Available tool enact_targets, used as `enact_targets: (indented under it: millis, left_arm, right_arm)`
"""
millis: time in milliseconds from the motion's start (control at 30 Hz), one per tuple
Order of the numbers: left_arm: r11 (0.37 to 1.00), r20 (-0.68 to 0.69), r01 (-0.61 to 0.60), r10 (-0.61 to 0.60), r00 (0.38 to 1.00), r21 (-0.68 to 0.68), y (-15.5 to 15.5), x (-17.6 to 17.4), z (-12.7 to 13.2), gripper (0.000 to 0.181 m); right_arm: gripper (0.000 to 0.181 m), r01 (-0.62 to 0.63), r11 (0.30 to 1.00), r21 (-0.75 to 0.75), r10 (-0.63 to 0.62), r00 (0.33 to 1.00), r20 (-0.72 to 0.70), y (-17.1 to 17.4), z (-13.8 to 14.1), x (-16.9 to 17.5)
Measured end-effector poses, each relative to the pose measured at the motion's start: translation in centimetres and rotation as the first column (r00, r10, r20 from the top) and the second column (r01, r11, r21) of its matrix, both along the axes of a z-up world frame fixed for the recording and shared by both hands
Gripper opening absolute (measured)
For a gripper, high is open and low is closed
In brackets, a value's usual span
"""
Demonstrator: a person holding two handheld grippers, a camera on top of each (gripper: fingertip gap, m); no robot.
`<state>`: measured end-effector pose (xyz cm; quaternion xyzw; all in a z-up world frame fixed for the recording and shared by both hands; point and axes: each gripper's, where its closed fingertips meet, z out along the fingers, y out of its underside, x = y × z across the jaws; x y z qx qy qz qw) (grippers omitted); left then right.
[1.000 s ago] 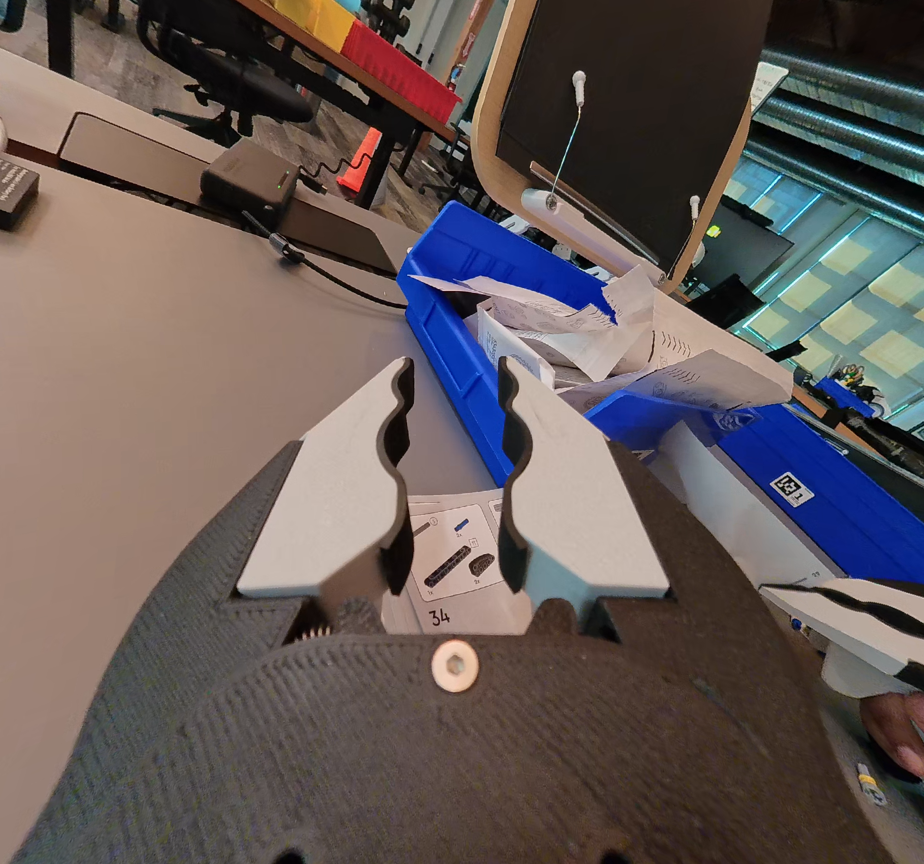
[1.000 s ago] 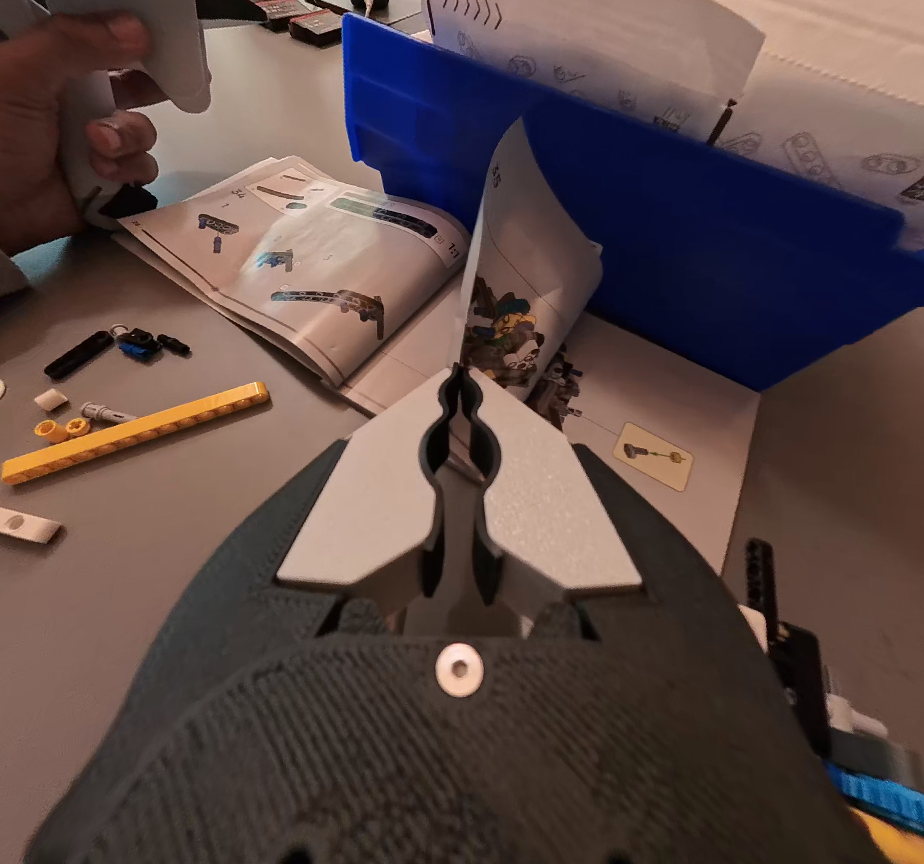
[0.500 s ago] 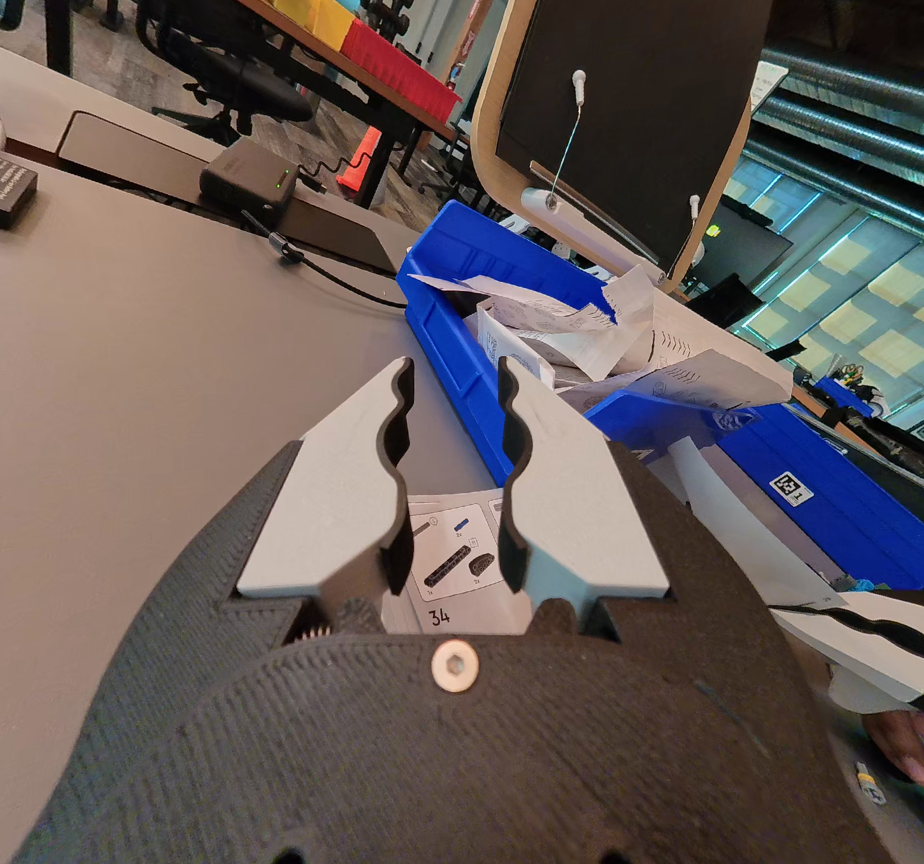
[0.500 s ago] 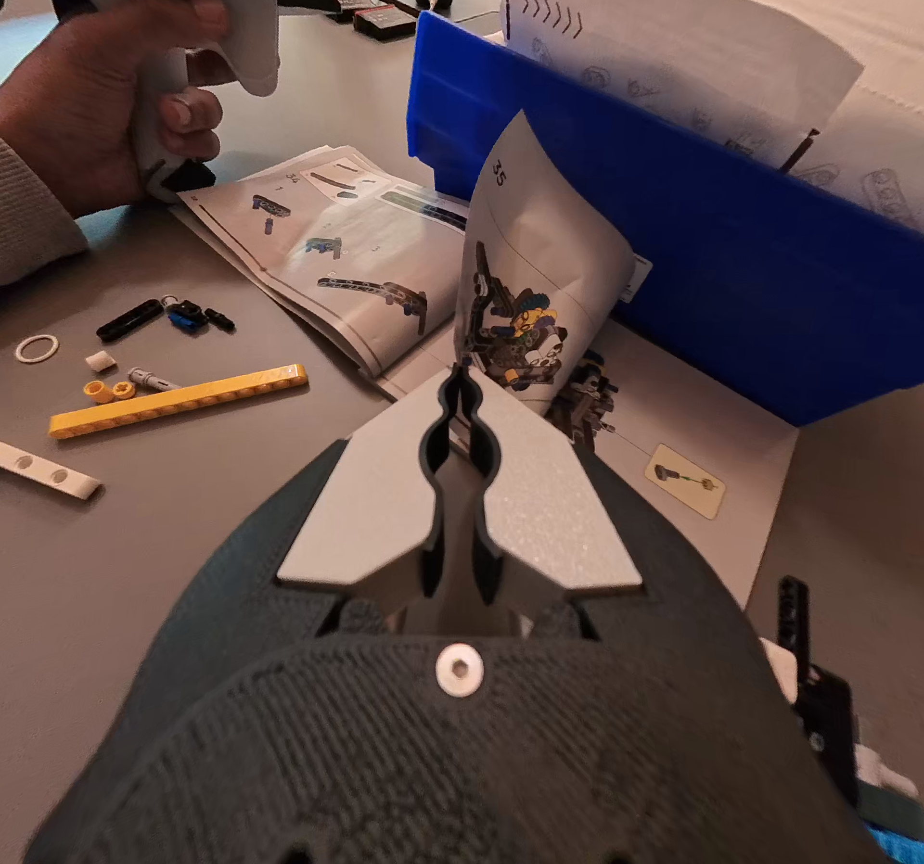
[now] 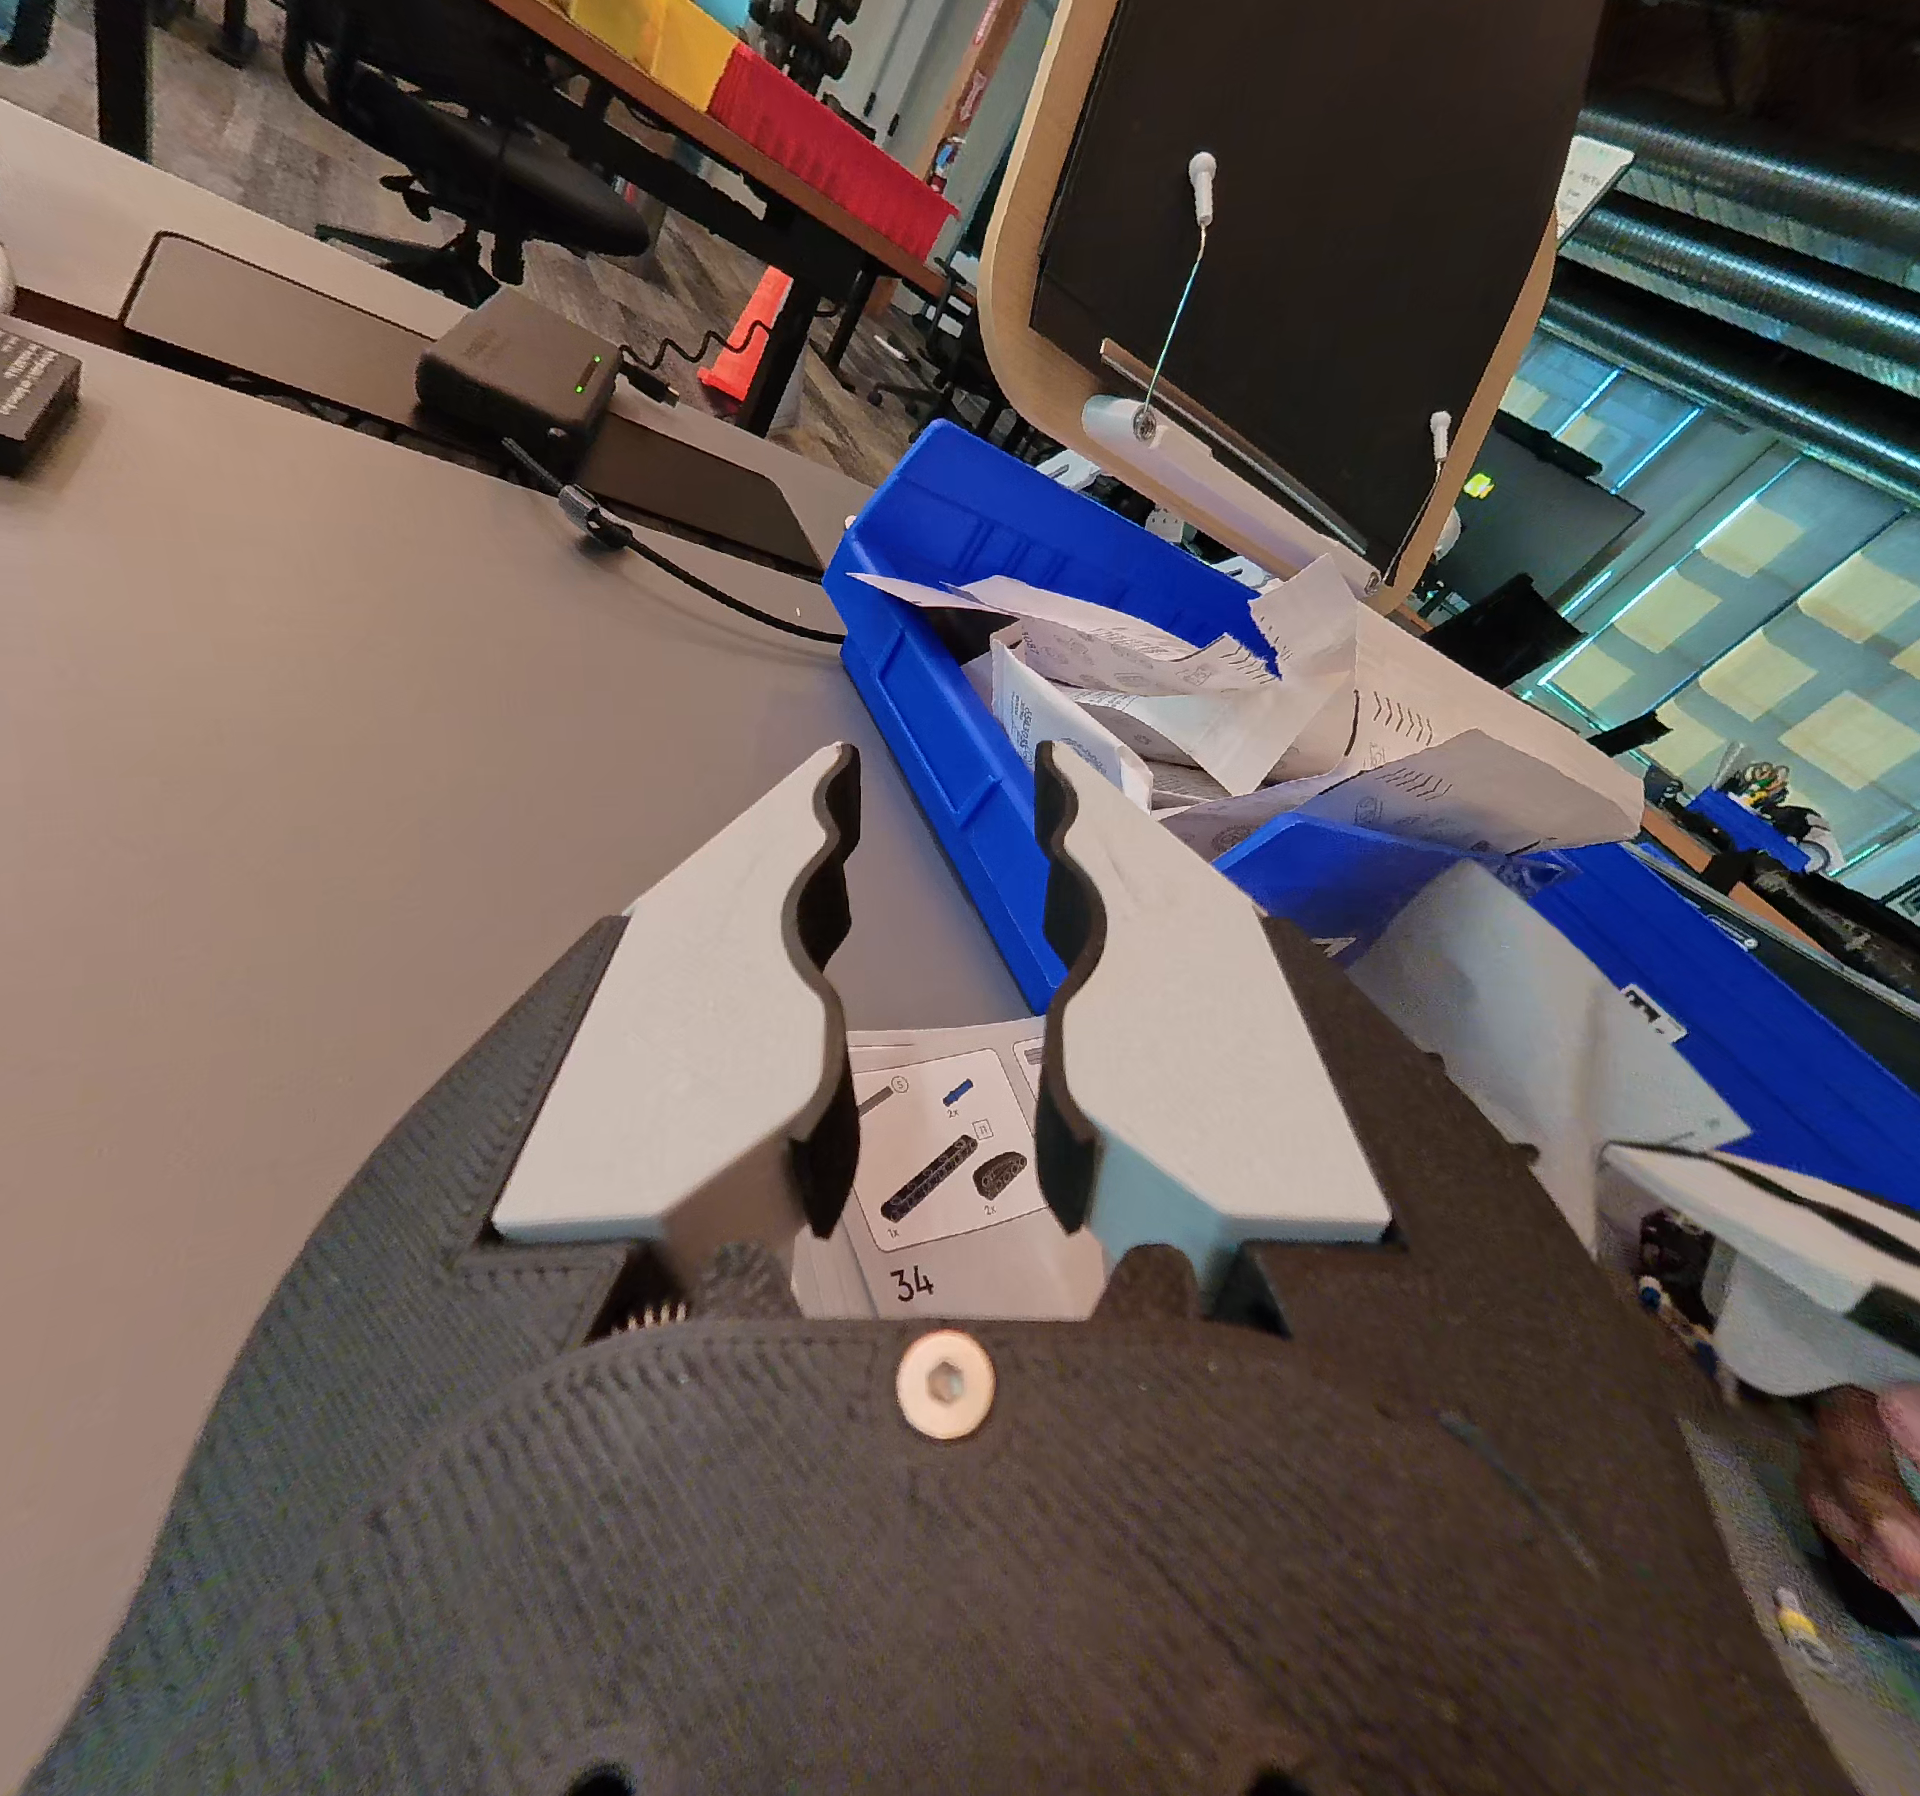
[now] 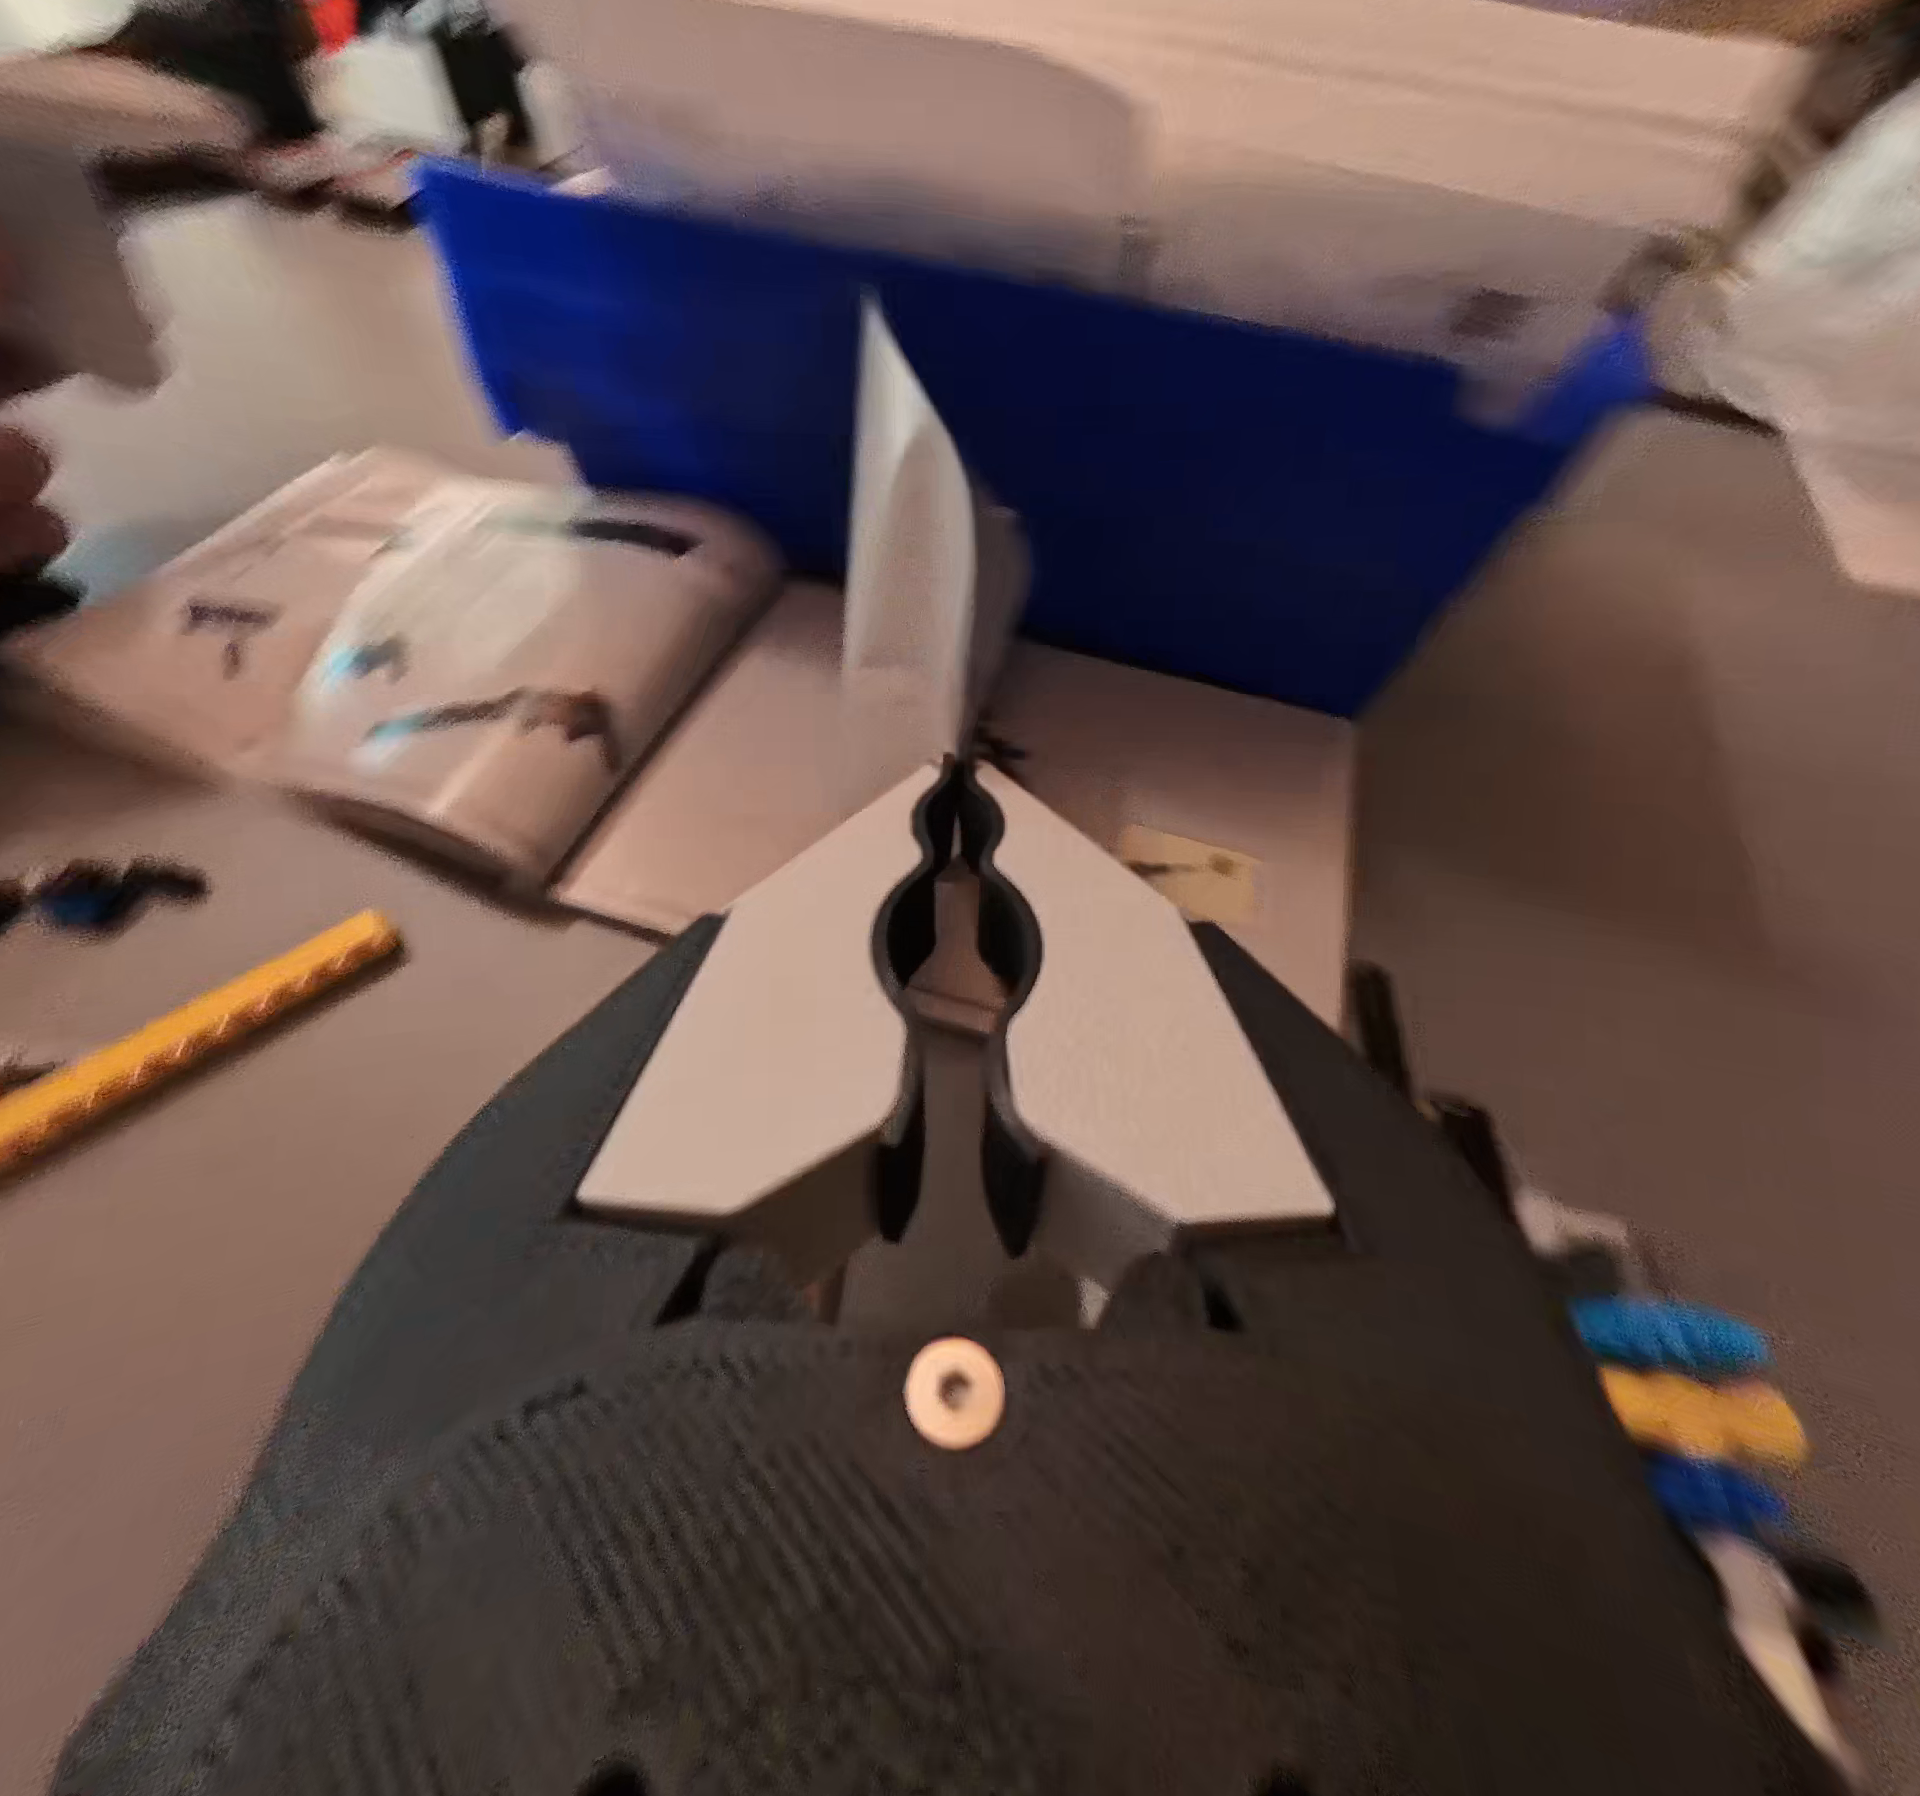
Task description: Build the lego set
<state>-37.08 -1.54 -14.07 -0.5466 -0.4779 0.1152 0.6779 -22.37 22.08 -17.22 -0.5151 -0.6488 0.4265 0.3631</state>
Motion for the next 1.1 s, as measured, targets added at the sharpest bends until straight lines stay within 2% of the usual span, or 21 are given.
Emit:
enact_targets:
  millis: [67, 133, 267, 1100]
  left_arm:
    - [1.0, 0.002, 0.001, -0.001, 1.0, 0.002, 0.0, 0.0, 0.0, 0.032]
    - [1.0, 0.005, 0.005, -0.005, 1.0, -0.002, 0.1, 0.0, -0.1, 0.032]
    - [1.0, 0.003, 0.006, -0.006, 1.0, -0.003, 0.1, 0.0, -0.1, 0.032]
    - [1.0, 0.003, 0.006, -0.006, 1.0, 0.0, 0.1, 0.0, 0.0, 0.032]
  right_arm:
    - [0.0, 0.107, 0.988, -0.111, -0.103, 0.994, 0.045, 2.4, -0.3, 0.2]
    - [0.0, 0.16, 0.972, -0.173, -0.144, 0.984, 0.101, 3.7, -1.0, 0.4]
    - [0.0, 0.192, 0.966, -0.171, -0.17, 0.976, 0.133, 4.2, -1.5, 0.3]
    - [0.0, 0.179, 0.963, -0.203, -0.15, 0.978, 0.148, 4.1, -1.7, 0.3]
